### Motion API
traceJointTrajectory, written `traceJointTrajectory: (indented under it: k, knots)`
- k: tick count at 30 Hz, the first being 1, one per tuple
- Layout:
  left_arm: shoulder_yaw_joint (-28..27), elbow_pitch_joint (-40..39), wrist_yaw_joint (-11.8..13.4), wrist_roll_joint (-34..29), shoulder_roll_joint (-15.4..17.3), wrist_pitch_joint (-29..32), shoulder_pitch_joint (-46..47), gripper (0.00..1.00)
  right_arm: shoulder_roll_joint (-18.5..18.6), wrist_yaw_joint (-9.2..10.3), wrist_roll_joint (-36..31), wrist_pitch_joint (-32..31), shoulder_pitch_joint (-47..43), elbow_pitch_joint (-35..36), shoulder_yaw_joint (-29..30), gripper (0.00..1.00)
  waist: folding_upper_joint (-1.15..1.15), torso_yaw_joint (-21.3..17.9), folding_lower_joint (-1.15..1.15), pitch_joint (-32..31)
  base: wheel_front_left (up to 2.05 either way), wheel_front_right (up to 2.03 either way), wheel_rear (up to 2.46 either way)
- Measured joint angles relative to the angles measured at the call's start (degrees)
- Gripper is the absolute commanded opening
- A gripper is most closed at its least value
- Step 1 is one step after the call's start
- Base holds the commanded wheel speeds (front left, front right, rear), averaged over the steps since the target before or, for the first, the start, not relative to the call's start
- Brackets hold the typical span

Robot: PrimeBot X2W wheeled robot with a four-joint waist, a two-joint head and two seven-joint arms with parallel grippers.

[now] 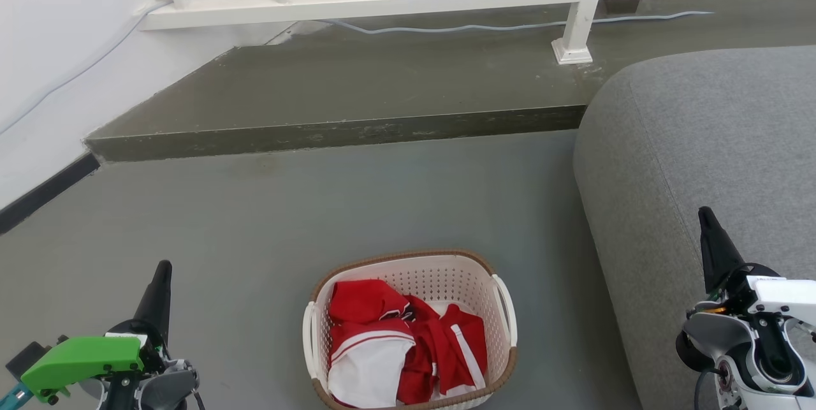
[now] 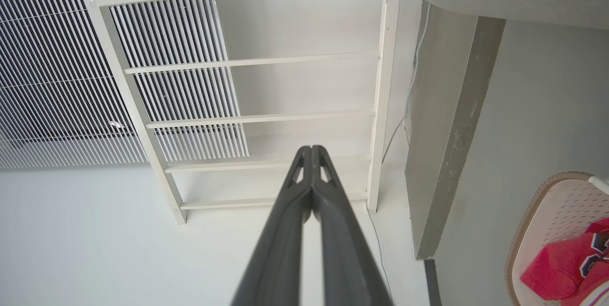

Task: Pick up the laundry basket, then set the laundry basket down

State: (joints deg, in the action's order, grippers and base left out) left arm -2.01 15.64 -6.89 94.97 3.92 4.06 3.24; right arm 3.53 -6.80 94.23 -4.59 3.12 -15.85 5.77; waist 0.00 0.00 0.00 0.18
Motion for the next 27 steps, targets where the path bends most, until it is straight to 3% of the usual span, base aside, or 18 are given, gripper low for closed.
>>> traceJointTrajectory:
  k: [12,13,27]
  knots:
    - [0.1,0.6,0.1,0.0,-0.1,0.0,-0.2,0.00,-0.1,0.14,0.0,0.0,-0.2,-0.5,0.0,0.00,0.00,0.0,0.00,0.0,0.00,0.00,0.00]
    - [0.2,1.2,0.1,0.0,-0.4,-0.1,-0.6,1.00,-0.4,0.31,0.0,0.0,-0.7,-1.2,-0.1,1.00,0.00,0.0,0.00,0.0,0.00,0.00,0.00]
    - [1.4,1.4,0.1,-0.1,-1.1,-0.8,-1.7,1.00,-1.0,0.31,-1.0,1.0,-2.2,-1.4,-0.5,1.00,0.00,0.0,0.00,0.1,0.00,0.00,0.00]
